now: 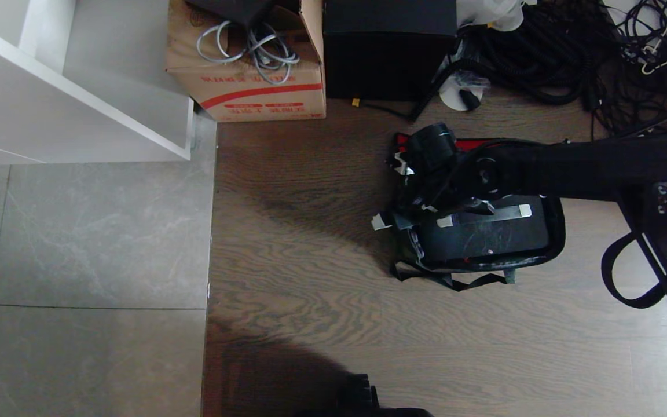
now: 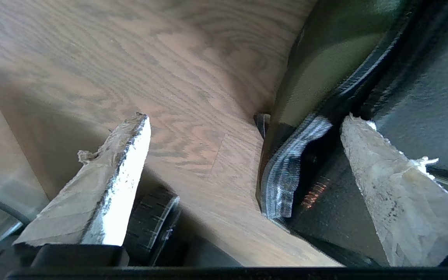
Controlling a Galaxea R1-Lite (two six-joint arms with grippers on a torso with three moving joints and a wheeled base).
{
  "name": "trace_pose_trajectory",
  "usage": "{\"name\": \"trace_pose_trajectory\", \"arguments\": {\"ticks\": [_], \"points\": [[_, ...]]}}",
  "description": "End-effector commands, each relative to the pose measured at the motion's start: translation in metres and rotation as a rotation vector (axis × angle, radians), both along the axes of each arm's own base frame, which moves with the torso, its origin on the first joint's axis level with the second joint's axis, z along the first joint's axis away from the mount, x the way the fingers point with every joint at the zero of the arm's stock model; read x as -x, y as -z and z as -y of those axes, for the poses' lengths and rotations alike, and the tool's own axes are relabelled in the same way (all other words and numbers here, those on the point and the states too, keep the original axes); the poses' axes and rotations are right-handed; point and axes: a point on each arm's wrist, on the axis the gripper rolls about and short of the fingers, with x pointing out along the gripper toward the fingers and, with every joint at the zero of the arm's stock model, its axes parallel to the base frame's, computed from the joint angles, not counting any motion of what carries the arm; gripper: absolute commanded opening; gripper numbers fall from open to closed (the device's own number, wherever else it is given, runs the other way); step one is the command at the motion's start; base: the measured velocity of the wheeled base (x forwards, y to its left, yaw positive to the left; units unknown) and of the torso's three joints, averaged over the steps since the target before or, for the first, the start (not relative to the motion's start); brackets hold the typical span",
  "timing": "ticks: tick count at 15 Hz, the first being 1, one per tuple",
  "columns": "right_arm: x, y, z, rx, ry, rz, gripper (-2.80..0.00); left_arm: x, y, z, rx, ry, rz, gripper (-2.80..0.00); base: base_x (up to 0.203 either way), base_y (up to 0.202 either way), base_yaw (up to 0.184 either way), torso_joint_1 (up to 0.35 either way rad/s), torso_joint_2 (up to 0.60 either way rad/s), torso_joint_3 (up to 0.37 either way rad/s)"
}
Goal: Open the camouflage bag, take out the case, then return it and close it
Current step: Close the top of the storage box
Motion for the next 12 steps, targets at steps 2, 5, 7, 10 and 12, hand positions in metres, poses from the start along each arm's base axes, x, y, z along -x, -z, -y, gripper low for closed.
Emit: {"name": "trace_pose_trajectory", "arguments": {"ticks": [2,5,7,10,12], "points": [[-0.004,0.013,-0.002,0.017,0.001,-0.026,0.0,0.0,0.0,0.0,0.0,0.0,0.001,-2.8,0.0,0.0,0.0,0.0,0.0,0.0],[-0.003,0.012,-0.002,0.031,-0.01,-0.025,0.0,0.0,0.0,0.0,0.0,0.0,-0.001,-2.8,0.0,0.0,0.0,0.0,0.0,0.0],[-0.002,0.011,-0.001,0.043,-0.022,-0.016,0.0,0.0,0.0,0.0,0.0,0.0,0.001,-2.8,0.0,0.0,0.0,0.0,0.0,0.0],[0.0,0.03,-0.003,0.072,-0.03,-0.071,0.0,0.0,0.0,0.0,0.0,0.0,-0.001,-2.8,0.0,0.0,0.0,0.0,0.0,0.0],[-0.001,0.037,-0.007,0.079,-0.038,-0.083,0.0,0.0,0.0,0.0,0.0,0.0,-0.001,-2.8,0.0,0.0,0.0,0.0,0.0,0.0]]}}
